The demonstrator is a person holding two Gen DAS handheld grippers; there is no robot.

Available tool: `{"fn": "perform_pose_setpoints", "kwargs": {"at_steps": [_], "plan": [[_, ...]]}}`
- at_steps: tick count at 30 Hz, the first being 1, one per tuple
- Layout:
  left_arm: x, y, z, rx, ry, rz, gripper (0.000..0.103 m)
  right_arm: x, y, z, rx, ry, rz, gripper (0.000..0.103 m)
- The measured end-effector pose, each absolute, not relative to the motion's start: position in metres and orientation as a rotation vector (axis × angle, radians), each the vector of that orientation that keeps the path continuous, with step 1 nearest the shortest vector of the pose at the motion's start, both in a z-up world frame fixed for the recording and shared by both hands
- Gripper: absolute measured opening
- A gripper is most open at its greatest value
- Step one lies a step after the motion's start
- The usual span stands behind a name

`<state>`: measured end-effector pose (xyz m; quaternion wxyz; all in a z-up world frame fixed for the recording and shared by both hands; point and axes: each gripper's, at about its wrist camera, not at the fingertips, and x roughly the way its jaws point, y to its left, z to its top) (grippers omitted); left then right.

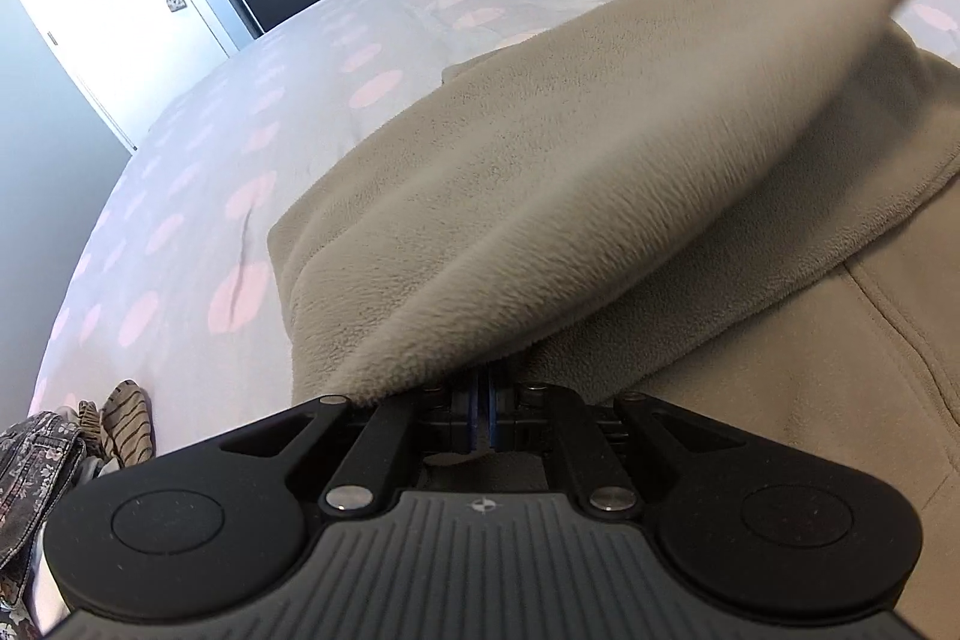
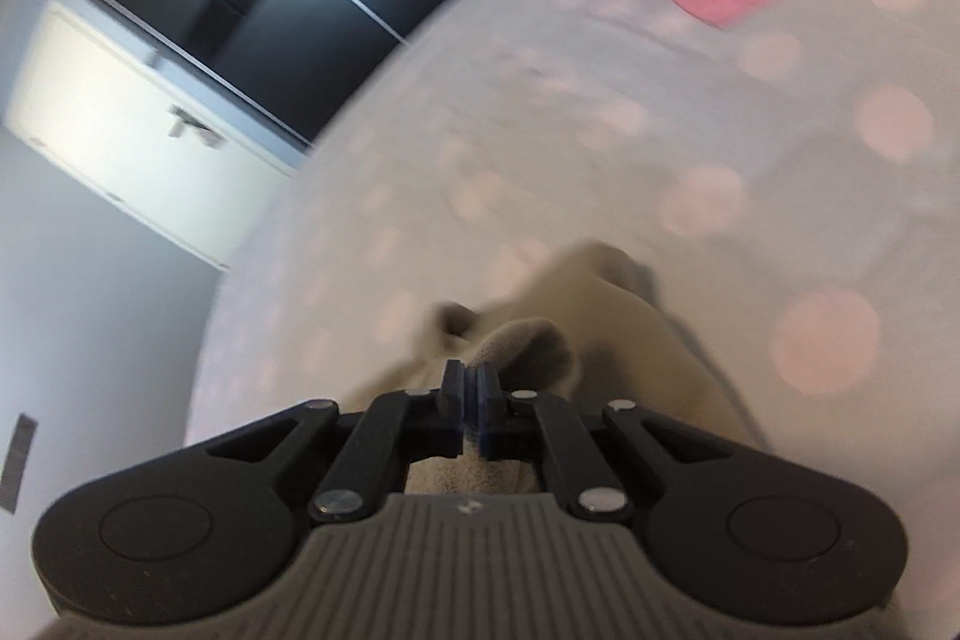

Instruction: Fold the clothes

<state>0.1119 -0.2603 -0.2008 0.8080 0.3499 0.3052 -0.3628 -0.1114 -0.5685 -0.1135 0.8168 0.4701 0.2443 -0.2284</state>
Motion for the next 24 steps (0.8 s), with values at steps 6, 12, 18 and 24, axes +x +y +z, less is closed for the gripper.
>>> {"fn": "perform_pose_setpoints", "kwargs": {"at_steps": [6, 12, 18, 24], "plan": [[0.115, -0.26, -0.194, 0.74, 0.668, -0.777, 0.003, -0.11, -0.561, -0.145, 0.945, 0.71, -0.549, 0.004], [0.114, -0.269, -0.203, 0.748, 0.667, -0.767, 0.003, -0.107, -0.561, -0.159, 0.91, 0.716, -0.523, 0.017], [0.112, -0.273, -0.206, 0.753, 0.665, -0.762, 0.003, -0.099, -0.567, -0.176, 0.951, 0.729, -0.47, 0.056], [0.118, -0.273, -0.209, 0.752, 0.664, -0.77, 0.003, -0.095, -0.564, -0.203, 1.035, 0.742, -0.483, 0.024]]}}
